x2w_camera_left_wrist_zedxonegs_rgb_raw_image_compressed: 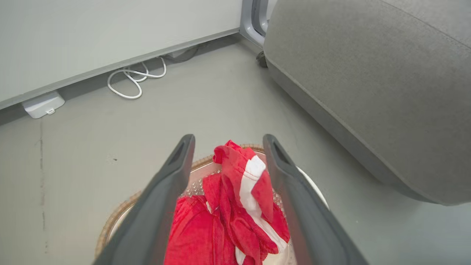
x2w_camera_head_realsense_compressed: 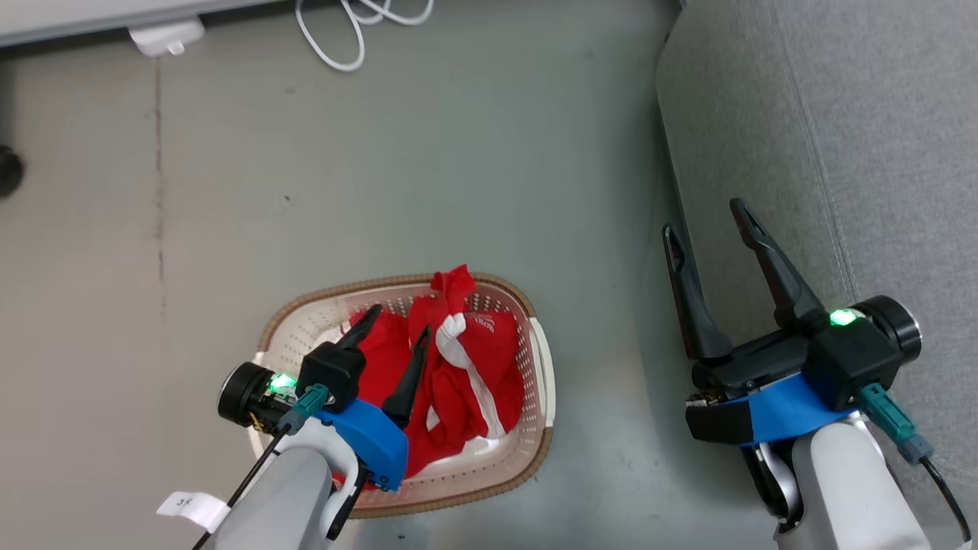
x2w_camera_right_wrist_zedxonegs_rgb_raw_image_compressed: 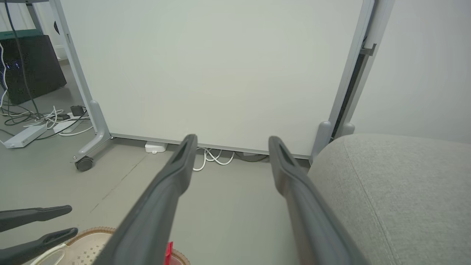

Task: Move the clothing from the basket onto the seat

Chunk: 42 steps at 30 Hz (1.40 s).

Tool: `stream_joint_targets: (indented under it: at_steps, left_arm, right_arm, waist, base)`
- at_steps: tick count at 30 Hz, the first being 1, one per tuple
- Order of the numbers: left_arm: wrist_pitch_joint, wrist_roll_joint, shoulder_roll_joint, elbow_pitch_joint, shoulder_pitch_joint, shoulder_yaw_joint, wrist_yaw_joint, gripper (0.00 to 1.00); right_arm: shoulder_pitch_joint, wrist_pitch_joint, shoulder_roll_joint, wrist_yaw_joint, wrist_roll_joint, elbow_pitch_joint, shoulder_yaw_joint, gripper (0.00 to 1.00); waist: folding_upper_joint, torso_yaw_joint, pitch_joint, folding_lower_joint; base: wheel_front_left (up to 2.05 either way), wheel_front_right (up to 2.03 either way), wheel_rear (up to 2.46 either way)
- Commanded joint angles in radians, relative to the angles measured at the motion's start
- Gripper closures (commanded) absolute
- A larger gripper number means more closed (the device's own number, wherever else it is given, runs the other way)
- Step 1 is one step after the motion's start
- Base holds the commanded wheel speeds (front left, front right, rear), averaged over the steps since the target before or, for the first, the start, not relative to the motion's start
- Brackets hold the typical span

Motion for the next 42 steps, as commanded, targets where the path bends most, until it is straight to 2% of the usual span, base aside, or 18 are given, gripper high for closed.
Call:
stream_joint_targets:
  at_steps: [1,9,21,30,39,40,41,42]
  left_arm:
    - [-0.003,-0.012,0.008,0.016,-0.027,-0.017,0.000,0.00]
    - [-0.003,-0.140,0.034,0.155,-0.125,-0.154,0.000,0.00]
    - [-0.003,-0.321,0.065,0.242,-0.262,-0.314,0.000,0.00]
    - [-0.003,-0.395,0.078,0.233,-0.357,-0.355,0.000,0.00]
    - [-0.003,-0.393,0.061,0.230,-0.426,-0.376,0.000,0.00]
    - [-0.003,-0.385,0.059,0.223,-0.432,-0.377,0.000,0.40]
    - [-0.003,-0.381,0.059,0.217,-0.436,-0.374,0.000,0.91]
    - [-0.003,-0.376,0.058,0.212,-0.436,-0.372,0.000,1.00]
  right_arm:
    - [-0.021,-0.004,-0.003,0.001,-0.005,-0.008,-0.001,0.00]
    - [-0.065,-0.004,-0.003,0.001,-0.014,-0.046,-0.006,0.00]
    - [-0.113,-0.004,-0.003,0.001,-0.019,-0.097,0.018,0.00]
    - [-0.113,-0.004,-0.003,0.001,-0.021,-0.121,0.012,0.00]
    - [-0.121,-0.004,-0.003,0.001,-0.012,-0.132,0.012,0.00]
    - [-0.122,-0.004,-0.003,0.001,-0.010,-0.131,0.012,0.00]
    - [-0.123,-0.004,-0.003,0.001,-0.009,-0.130,0.012,0.00]
    - [-0.124,-0.004,-0.003,0.001,-0.008,-0.128,0.012,0.00]
  waist:
    - [0.0000,-0.026,0.052,-0.0005]
    - [0.0000,-0.044,0.170,-0.0005]
    - [0.0000,-0.084,0.317,-0.0005]
    - [0.0000,-0.101,0.393,-0.0005]
    - [0.0000,-0.097,0.446,-0.0005]
    - [0.0000,-0.096,0.448,-0.0005]
    - [0.0000,-0.095,0.449,-0.0005]
    - [0.0000,-0.094,0.449,-0.0005]
  base:
    - [0.00,0.00,0.00]
    - [0.00,0.00,0.00]
    - [0.00,0.00,0.00]
    - [0.00,0.00,0.00]
    - [0.00,0.00,0.00]
    - [0.00,0.00,0.00]
    - [0.00,0.00,0.00]
    - [0.00,0.00,0.00]
